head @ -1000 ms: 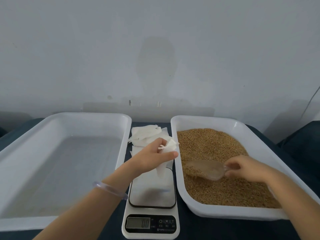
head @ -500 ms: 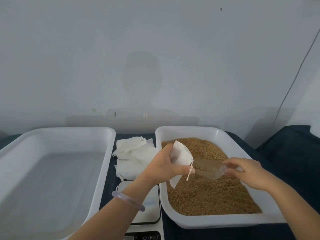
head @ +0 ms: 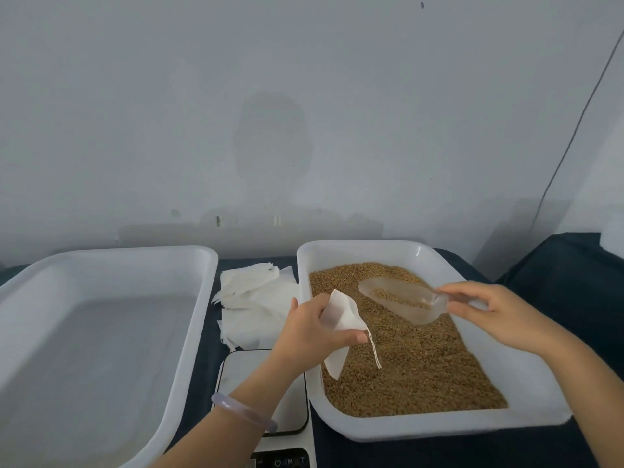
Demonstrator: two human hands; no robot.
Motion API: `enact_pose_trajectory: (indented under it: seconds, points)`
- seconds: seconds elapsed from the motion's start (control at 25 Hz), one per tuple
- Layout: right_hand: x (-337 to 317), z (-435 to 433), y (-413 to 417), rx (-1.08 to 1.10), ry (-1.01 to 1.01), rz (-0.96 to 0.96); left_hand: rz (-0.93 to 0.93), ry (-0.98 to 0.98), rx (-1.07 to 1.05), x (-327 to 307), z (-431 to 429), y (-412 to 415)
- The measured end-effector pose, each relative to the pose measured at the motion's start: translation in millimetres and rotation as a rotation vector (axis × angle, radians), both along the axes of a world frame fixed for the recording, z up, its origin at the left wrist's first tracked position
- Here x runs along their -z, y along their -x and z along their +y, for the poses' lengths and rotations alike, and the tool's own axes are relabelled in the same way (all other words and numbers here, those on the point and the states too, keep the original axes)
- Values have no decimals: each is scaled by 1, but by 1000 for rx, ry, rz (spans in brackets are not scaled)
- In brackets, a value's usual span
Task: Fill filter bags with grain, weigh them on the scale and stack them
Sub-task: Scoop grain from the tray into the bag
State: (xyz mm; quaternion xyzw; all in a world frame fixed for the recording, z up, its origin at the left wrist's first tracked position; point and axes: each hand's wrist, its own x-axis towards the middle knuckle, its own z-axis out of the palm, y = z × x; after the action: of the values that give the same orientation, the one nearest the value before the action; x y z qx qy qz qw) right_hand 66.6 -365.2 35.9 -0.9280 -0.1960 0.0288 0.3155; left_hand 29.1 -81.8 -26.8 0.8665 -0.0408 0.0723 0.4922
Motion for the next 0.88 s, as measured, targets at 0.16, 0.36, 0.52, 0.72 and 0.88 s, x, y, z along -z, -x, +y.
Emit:
enact_pose_trajectory:
  seconds: [0.16, 0.36, 0.52, 0.72, 0.88]
  points:
    - [-18, 7, -2, -35, 44, -19, 24, 22, 9, 2, 2, -2]
    - [-28, 13, -3, -58, 130, -41, 14, 30, 21, 1, 3, -2]
    - [-37, 15, -6, -82, 229, -78, 10, 17, 40, -2, 4, 0]
    - [-44, 19, -11, -145, 297, -72, 2, -188, 33, -4, -2, 3]
    - [-44, 29, -15, -193, 411, -165, 26, -277, 52, -10, -8, 3]
